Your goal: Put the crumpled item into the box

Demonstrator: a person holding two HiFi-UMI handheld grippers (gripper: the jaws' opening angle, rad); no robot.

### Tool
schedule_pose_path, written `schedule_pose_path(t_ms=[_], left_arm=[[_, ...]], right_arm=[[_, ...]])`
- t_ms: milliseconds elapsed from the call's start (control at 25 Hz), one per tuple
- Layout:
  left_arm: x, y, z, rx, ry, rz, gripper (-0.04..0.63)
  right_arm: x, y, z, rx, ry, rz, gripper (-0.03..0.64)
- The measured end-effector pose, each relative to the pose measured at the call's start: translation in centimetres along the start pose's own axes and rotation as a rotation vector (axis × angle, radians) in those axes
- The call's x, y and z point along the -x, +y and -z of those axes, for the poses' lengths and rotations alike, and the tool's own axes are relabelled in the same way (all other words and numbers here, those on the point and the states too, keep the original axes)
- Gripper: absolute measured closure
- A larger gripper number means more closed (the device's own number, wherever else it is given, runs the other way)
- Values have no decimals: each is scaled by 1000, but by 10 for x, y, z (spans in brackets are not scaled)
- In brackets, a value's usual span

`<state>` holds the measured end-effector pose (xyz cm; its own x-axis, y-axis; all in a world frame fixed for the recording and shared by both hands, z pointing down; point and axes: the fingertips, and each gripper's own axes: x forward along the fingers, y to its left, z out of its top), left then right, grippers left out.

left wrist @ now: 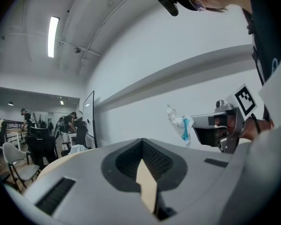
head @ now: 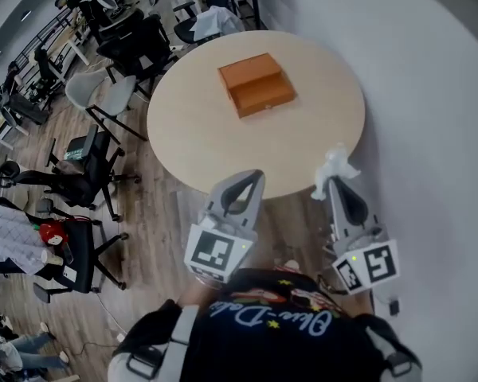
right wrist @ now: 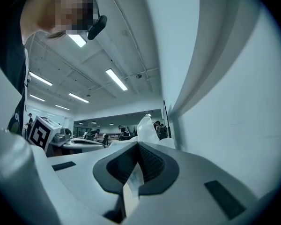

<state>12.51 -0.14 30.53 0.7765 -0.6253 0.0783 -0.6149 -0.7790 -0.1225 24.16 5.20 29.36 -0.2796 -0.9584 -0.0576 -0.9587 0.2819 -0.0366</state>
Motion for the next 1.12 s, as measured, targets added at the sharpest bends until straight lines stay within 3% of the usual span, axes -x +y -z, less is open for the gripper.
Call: schedule_pose_path(t_ms=[400,720,1120], left_arm=[[-16,1,-2,22,36,-108,604],[-20,47,16,34,67,-194,604],[-70,126,12,55,-16,-225,604]], right_arm=[[-25,-30,4,-41,3,-104,617],[-76,-28,14,-28,30,-162,617],[-166,-46,2,63,22,-179,617]])
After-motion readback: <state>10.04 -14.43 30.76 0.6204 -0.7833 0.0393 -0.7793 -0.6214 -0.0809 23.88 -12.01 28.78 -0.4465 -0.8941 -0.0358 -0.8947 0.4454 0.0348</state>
